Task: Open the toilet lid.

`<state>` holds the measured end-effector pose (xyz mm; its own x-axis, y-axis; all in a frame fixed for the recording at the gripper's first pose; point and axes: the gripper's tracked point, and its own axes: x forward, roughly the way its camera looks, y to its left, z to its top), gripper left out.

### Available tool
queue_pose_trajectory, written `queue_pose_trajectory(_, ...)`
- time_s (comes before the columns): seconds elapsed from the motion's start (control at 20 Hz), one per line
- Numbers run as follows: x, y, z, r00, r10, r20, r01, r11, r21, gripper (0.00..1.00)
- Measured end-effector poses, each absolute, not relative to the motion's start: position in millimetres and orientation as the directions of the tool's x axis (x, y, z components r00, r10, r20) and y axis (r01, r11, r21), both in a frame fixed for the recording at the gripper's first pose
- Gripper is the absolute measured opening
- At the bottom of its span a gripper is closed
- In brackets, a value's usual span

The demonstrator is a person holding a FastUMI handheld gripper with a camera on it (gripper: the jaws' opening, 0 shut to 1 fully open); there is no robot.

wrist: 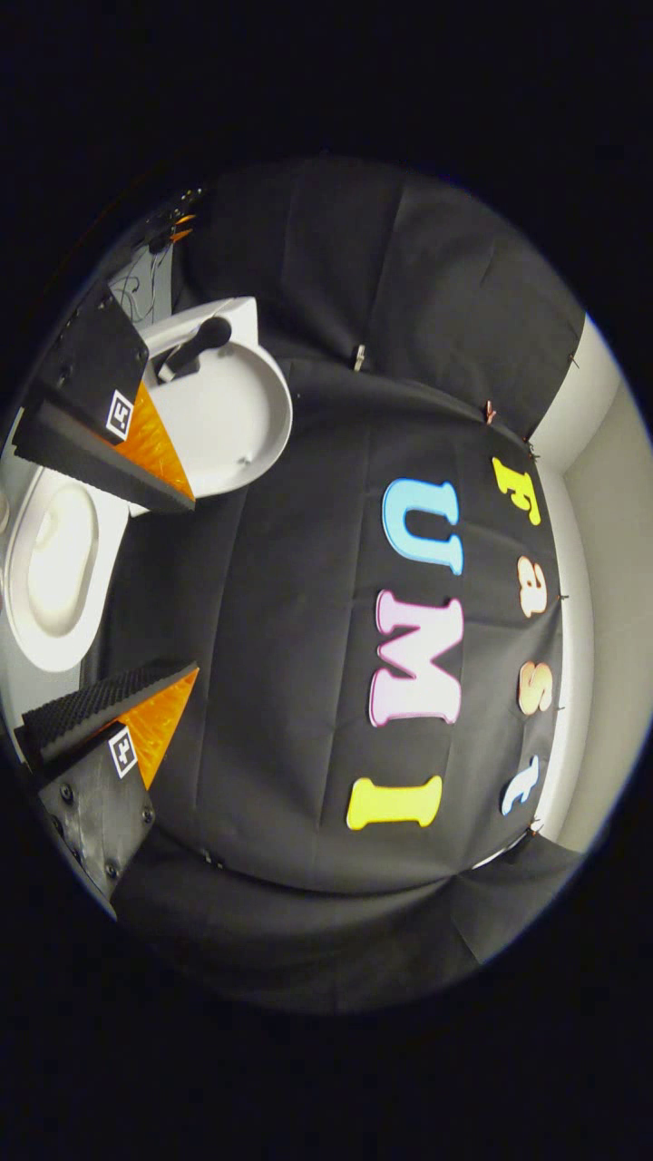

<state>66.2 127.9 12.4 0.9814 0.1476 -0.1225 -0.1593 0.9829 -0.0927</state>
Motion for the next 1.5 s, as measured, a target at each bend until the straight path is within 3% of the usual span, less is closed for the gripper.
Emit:
queue_pose_trajectory(0.45, 35.8, 35.2, -2.1, 0.993, 0.013, -0.115, -0.024, 0.996, -0.089, 0.98)
queue_pose_trajectory(0.65, 38.7, 24.7, 3.5, 0.993, -0.006, -0.119, 0.006, 1.0, 0.0, 0.98)
queue_pose_trajectory(1.5, 28.7, 46.9, -14.3, 0.986, 0.039, -0.159, -0.04, 0.999, -0.003, 0.98)
